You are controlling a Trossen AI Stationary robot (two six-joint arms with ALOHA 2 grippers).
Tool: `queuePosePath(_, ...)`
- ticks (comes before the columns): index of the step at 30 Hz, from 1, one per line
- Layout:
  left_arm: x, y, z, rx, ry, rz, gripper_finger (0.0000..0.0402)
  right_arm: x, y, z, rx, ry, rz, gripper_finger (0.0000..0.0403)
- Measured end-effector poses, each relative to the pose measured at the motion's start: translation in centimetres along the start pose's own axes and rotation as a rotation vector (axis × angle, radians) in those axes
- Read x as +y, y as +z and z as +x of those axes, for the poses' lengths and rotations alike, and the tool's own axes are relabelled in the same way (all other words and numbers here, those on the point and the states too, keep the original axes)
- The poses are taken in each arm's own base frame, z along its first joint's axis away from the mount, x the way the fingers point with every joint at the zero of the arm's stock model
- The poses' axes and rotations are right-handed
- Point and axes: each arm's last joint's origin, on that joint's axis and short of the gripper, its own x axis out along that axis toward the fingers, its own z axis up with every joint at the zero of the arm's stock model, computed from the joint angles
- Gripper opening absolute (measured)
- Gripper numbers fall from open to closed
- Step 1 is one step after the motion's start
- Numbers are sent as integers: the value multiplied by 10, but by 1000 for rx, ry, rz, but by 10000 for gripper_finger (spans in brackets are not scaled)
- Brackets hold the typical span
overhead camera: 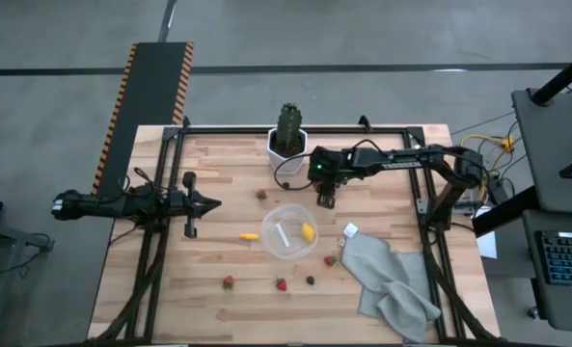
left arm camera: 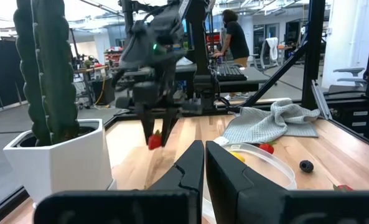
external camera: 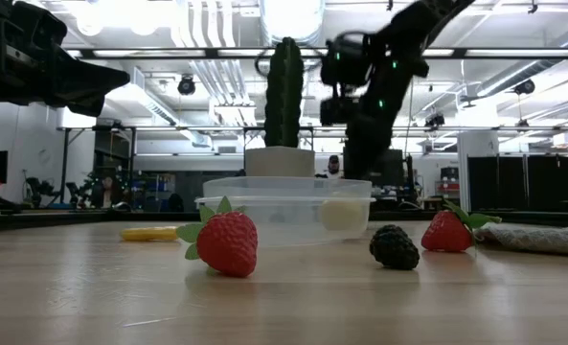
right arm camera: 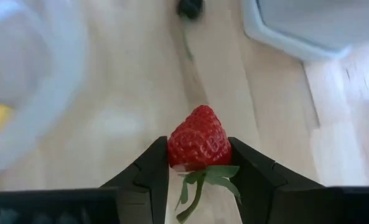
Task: Pick and placing Produce into tupperware
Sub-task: Put the red strawberry into the transparent container
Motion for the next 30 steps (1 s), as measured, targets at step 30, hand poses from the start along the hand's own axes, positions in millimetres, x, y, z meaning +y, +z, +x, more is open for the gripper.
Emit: queuePosePath(30,0,0,0,0,3,0,0,88,40,5,-67,221,-135,126)
